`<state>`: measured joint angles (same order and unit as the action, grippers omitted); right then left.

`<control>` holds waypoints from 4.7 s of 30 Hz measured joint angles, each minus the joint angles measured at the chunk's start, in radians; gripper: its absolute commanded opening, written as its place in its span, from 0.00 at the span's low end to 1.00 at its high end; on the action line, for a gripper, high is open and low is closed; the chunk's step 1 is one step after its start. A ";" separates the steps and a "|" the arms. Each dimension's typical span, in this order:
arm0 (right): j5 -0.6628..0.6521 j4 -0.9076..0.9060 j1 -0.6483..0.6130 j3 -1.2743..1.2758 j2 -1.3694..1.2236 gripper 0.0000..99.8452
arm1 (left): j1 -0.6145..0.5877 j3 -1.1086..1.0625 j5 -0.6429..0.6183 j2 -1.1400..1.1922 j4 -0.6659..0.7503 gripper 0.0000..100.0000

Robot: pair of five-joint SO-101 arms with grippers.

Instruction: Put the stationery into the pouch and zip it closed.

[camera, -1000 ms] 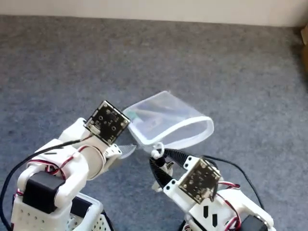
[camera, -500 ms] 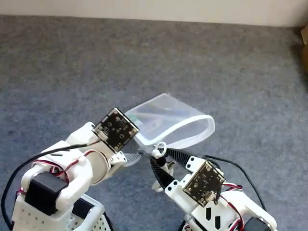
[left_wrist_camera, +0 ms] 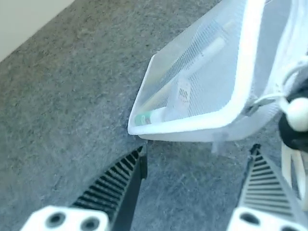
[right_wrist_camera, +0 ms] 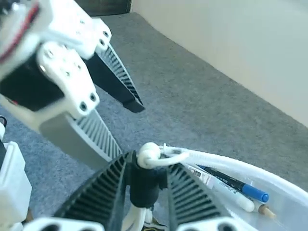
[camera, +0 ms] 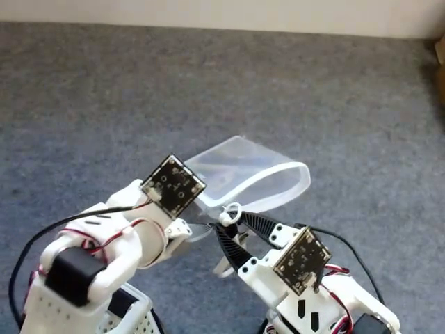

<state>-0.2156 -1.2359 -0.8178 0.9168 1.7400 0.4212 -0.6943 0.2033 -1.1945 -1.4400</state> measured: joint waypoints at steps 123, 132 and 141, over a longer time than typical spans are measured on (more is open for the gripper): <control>0.242 0.066 0.043 0.152 0.003 0.04 | 0.043 -0.264 -0.101 -0.005 0.358 0.01; -0.029 0.103 0.043 0.152 0.003 0.00 | 0.043 -0.264 -0.101 -0.005 0.358 0.01; -0.041 0.098 0.241 0.152 0.003 0.00 | 0.035 -0.264 -0.101 -0.005 0.358 0.01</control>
<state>-0.2570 -1.1377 -0.5769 1.0687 1.7430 0.4565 -0.9582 0.1020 -1.1991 -1.0825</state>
